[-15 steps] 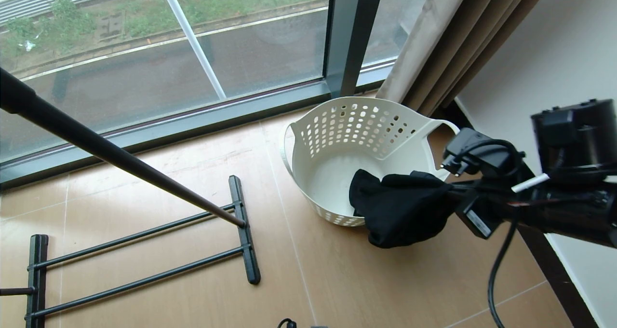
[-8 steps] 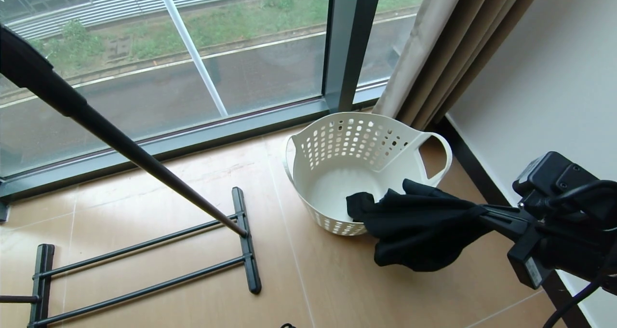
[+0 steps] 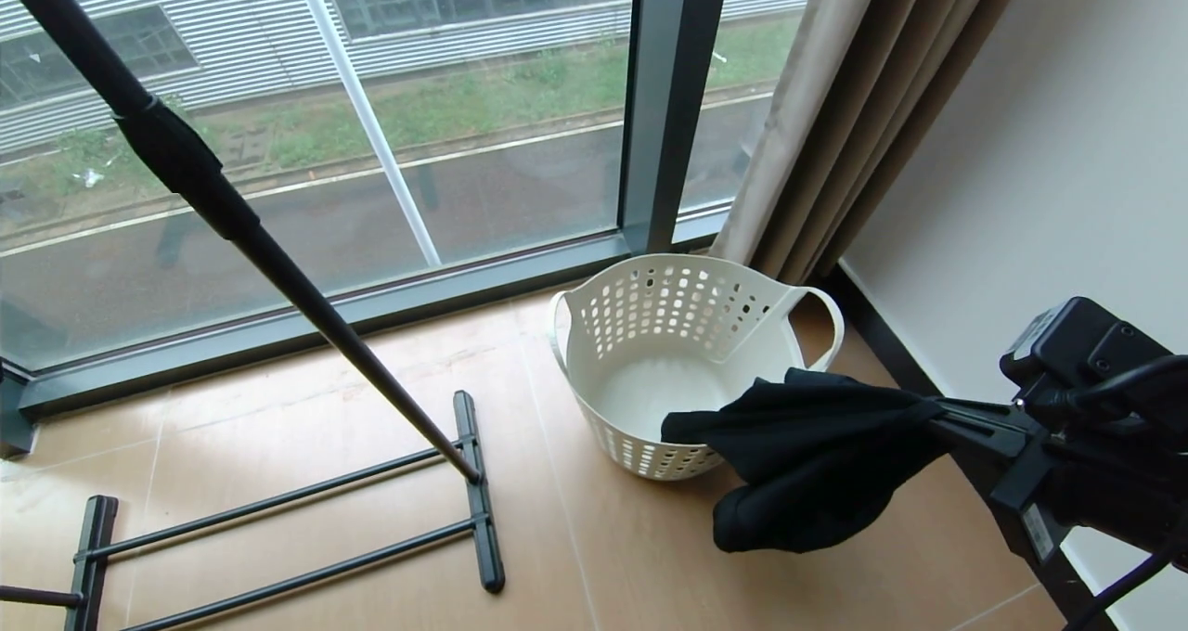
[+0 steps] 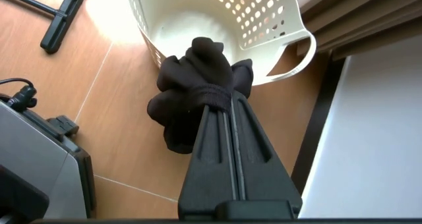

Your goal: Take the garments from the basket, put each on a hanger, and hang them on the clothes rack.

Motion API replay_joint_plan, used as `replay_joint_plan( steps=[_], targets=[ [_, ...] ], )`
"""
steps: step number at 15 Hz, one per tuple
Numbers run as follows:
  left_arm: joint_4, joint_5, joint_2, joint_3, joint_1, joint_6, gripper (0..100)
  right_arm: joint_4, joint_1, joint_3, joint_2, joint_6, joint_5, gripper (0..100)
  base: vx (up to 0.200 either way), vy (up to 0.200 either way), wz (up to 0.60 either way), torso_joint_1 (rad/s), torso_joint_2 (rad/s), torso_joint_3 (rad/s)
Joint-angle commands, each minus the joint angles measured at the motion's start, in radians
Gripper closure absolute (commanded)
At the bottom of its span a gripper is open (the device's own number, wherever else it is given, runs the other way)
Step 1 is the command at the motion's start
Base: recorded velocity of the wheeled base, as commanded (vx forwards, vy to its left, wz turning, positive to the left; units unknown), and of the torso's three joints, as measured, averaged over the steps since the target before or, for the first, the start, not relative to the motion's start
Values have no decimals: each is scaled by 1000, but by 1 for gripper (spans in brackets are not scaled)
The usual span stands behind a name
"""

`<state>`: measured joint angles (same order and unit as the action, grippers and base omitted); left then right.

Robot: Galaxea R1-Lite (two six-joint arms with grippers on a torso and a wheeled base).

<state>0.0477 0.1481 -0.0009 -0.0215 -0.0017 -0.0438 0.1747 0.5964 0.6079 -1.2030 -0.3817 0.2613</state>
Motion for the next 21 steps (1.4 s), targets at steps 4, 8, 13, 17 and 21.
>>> replay_joint_plan(
  steps=[4, 8, 13, 17, 21],
  targets=[
    [0, -1, 1, 0, 0, -1, 0, -1, 0, 1, -3, 0, 1, 100, 0, 0, 0, 60, -151, 95],
    [0, 1, 1, 0, 0, 1, 0, -1, 0, 0, -1, 0, 3, 100, 0, 0, 0, 165, -438, -65],
    [0, -1, 1, 0, 0, -1, 0, -1, 0, -5, -3, 0, 1, 100, 0, 0, 0, 197, -481, -77],
    [0, -1, 1, 0, 0, -1, 0, -1, 0, -5, -1, 0, 1, 100, 0, 0, 0, 217, -504, -79],
    [0, -1, 1, 0, 0, -1, 0, -1, 0, -5, -3, 0, 1, 100, 0, 0, 0, 240, -521, -88]
  ],
)
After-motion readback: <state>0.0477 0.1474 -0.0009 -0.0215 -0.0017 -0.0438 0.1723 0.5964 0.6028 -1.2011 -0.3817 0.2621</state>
